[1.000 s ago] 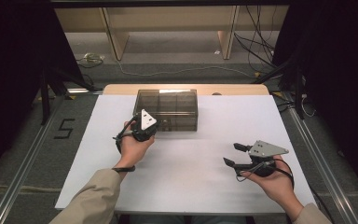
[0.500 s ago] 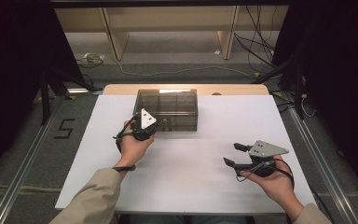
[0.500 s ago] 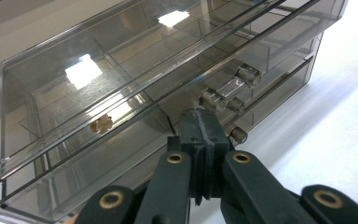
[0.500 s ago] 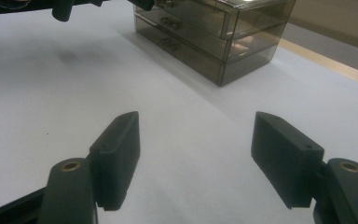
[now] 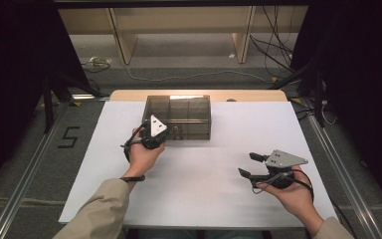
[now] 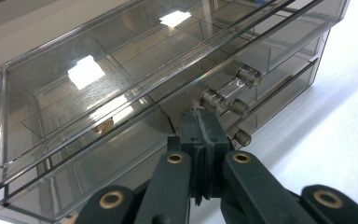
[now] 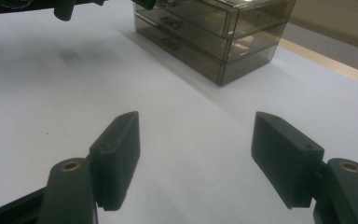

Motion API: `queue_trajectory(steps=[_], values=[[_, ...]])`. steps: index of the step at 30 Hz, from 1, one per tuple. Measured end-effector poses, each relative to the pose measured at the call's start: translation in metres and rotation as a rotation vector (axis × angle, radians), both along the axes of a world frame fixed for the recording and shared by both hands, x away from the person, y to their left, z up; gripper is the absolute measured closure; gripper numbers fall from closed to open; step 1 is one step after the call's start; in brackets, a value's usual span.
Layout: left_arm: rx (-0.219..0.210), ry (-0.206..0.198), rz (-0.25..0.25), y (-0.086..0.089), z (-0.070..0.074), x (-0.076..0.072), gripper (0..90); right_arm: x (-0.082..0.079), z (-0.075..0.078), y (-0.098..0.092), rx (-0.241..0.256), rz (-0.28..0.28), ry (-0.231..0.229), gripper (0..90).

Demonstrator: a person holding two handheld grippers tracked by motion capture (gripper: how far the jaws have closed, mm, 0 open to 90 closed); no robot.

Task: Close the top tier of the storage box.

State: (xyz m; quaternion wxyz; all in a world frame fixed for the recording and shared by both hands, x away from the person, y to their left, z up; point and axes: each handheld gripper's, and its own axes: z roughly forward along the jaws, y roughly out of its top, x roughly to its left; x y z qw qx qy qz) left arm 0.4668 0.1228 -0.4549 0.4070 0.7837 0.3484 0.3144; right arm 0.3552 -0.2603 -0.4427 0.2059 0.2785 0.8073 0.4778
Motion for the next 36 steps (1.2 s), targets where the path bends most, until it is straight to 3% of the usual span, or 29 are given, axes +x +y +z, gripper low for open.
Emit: queue_trajectory(steps=[36], values=[[0.003,0.000,0.002,-0.0014,-0.0002,0.0030,90.0,0.0002,-0.0003,-0.0002,-0.002,0.001,-0.001,33.6]])
